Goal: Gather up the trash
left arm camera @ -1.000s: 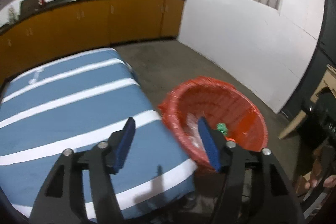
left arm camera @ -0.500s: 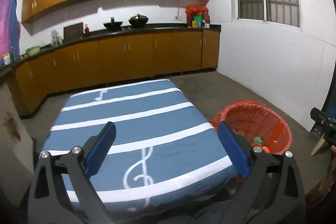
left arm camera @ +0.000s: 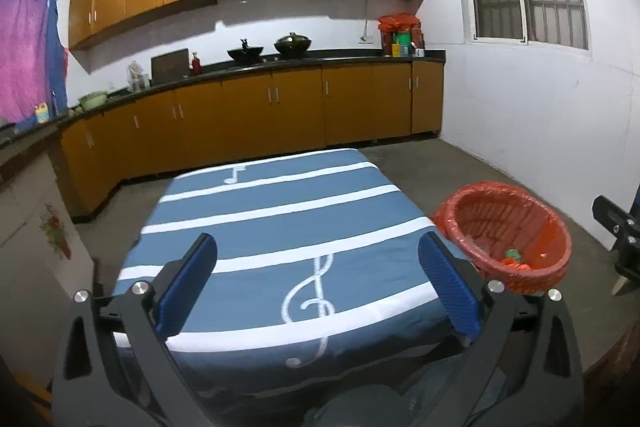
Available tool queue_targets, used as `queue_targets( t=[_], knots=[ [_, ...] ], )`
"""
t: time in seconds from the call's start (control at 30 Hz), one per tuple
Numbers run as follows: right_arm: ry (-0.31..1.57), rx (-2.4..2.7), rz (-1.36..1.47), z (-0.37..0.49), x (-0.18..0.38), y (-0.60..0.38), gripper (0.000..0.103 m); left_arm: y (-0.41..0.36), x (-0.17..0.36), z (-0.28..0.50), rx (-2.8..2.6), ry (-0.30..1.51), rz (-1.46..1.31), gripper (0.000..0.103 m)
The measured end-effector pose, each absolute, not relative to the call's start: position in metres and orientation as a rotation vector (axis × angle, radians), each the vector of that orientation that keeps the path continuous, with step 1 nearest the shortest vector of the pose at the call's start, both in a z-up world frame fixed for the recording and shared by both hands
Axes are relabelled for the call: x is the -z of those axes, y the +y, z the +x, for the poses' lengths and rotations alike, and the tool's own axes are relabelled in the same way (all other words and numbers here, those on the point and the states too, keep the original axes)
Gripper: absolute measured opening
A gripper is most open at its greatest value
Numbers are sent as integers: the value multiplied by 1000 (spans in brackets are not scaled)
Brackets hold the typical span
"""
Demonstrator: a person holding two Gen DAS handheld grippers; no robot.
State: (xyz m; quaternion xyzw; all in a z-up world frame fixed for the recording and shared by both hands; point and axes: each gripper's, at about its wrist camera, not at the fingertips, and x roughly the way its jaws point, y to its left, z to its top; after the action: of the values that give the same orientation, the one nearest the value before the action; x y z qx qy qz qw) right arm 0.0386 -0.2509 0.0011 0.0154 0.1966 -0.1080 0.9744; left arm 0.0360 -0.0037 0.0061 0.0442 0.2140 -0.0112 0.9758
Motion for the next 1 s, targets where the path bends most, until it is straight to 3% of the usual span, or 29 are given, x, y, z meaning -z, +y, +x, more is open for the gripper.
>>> queue_targets(
  t=[1.0],
  knots=[
    [402, 232, -7, 16, 9, -227, 101, 6, 0, 5, -2, 428, 53, 99]
  ],
)
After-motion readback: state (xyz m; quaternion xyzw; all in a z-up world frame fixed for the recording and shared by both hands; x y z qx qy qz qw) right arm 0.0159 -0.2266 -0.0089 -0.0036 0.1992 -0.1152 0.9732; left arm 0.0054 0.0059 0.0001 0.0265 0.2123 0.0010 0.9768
